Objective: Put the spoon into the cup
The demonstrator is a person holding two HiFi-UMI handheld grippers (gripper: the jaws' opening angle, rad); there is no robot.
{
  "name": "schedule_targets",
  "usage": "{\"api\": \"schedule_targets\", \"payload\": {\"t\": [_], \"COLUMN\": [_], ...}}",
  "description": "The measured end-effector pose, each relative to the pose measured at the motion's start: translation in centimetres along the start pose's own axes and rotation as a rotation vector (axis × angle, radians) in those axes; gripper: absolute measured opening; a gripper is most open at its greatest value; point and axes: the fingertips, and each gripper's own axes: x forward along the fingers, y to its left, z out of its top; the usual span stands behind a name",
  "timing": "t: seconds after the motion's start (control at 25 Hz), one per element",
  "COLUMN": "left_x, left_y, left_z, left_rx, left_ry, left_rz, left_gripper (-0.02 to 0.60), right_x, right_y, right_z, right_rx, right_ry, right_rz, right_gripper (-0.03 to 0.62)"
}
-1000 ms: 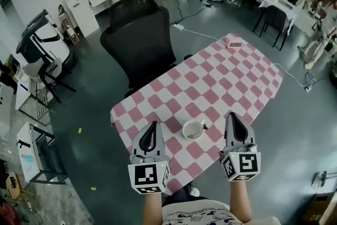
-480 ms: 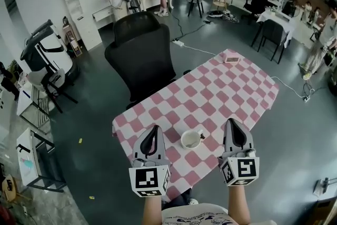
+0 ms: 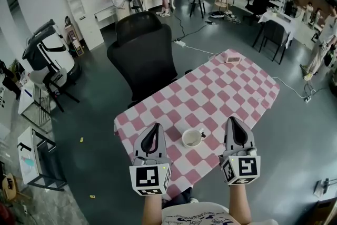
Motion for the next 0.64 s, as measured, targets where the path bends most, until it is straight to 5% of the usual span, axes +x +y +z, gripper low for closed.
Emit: {"api": "schedule_targets", "payload": {"t": [0.64], "left_x": [0.00], "left_y": [0.29], "left_z": [-0.29], "left_rx": [-0.003], "left_ry": [0.000], "left_rz": [0.000], "left_gripper": [0.014], "right_x": [0.16], "right_y": [0.34], "right_z": [-0.15], "right_rx": [-0.015], "right_ry": [0.004], "right_rz": [-0.002], "right_gripper": [0.015]}}
